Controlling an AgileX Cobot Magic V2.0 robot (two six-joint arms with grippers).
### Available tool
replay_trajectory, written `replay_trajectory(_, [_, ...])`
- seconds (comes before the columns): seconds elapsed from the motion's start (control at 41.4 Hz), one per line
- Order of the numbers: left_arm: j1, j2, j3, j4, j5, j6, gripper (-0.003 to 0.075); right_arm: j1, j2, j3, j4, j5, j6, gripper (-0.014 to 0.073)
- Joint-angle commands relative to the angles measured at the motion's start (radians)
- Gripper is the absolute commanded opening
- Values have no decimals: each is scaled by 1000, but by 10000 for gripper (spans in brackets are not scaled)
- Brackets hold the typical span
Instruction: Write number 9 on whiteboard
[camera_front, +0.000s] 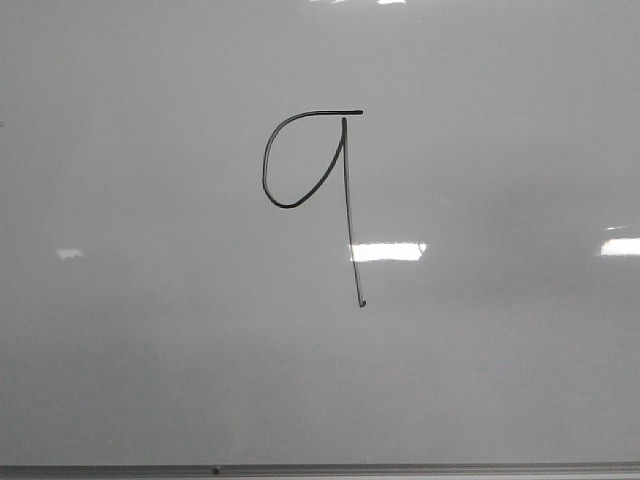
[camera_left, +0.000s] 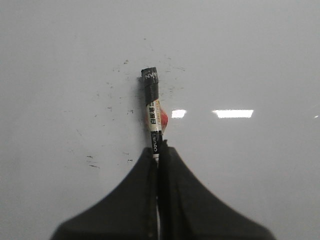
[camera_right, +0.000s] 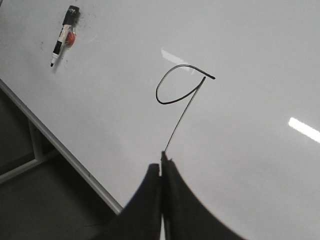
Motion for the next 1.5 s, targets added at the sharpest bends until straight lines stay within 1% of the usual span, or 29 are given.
replay_trajectory(0.0, [0, -18, 1, -2, -82, -10, -19, -5, 7, -25, 39, -40, -1, -67])
replay_trajectory(0.169, [0, -18, 1, -2, -82, -10, -19, -5, 7, -25, 40, -56, -1, -67])
replay_trajectory(0.266, [0, -18, 1, -2, -82, -10, -19, -5, 3, -20, 38, -133, 4, -67])
replay_trajectory(0.338, [0, -18, 1, -2, -82, -10, -19, -5, -7, -6, -20, -202, 57, -67])
replay_trajectory(0.362, [0, -18, 1, -2, -82, -10, -19, -5, -11, 0, -38, -220, 91, -67])
replay_trajectory(0.435, [0, -18, 1, -2, -82, -10, -19, -5, -24, 26, -150, -286, 249, -67])
replay_trajectory(0.556, [0, -18, 1, -2, -82, -10, -19, -26, -58, 98, -380, -402, 585, -67])
replay_trajectory(0.628, [0, -18, 1, -2, -82, -10, -19, -69, -89, 154, -503, -473, 778, -67])
replay_trajectory(0.749, [0, -18, 1, -2, -82, -10, -19, -161, -161, 259, -666, -552, 990, -67])
replay_trajectory(0.846, [0, -18, 1, -2, -82, -10, -19, -197, -229, 331, -733, -556, 1012, -67])
replay_trajectory(0.966, [0, -18, 1, -2, -82, -10, -19, -222, -309, 395, -759, -543, 1012, -67])
replay_trajectory(1.015, [0, -18, 1, -2, -82, -10, -19, -229, -337, 398, -762, -499, 1012, -67])
replay_trajectory(1.087, [0, -18, 1, -2, -82, -10, -19, -234, -376, 398, -777, -469, 1014, -67])
replay_trajectory(1.256, [0, -18, 1, -2, -82, -10, -19, -234, -378, 398, -805, -429, 1014, -67])
replay_trajectory(1.474, [0, -18, 1, -2, -82, -10, -19, -234, -378, 398, -806, -371, 1014, -67])
